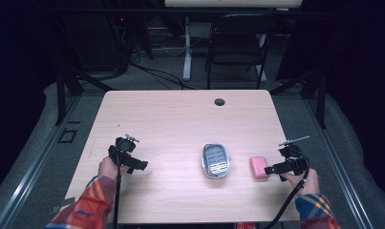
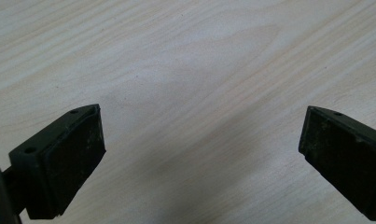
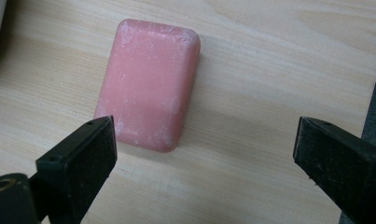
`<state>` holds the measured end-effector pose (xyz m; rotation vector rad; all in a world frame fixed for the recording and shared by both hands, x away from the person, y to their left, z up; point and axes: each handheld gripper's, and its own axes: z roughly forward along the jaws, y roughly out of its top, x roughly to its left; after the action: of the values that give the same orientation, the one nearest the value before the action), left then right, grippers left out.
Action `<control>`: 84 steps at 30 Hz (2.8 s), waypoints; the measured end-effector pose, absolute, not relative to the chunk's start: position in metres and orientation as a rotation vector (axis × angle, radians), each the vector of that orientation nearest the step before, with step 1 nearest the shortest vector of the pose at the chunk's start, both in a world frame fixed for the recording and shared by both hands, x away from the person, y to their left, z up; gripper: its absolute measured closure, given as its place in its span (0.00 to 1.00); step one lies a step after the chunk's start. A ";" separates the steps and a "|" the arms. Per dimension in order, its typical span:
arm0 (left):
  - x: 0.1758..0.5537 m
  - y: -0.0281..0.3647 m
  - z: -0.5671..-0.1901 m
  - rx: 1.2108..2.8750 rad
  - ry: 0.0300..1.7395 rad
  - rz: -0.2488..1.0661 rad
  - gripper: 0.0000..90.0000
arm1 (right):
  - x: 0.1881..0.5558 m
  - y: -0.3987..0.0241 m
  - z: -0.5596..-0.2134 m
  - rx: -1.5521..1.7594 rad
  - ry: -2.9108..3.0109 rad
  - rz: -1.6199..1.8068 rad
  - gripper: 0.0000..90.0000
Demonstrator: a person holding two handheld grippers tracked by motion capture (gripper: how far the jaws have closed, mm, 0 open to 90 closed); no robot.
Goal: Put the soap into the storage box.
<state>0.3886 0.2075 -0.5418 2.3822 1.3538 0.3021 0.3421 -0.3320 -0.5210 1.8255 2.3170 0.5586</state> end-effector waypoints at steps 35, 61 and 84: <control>0.388 0.207 -0.541 2.383 1.326 0.312 0.00 | 0.342 -0.310 -0.504 1.806 2.309 0.571 0.02; 0.389 0.205 -0.542 2.392 1.308 0.292 0.00 | 0.374 -0.283 -0.520 1.910 2.348 0.450 0.02; 0.389 0.206 -0.541 2.391 1.305 0.293 0.00 | 0.388 -0.278 -0.535 1.998 2.335 0.351 0.25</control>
<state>0.3886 0.2058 -0.5410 2.3912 1.3045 0.2929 0.3882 -0.2783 -0.5350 1.9982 2.3346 0.3506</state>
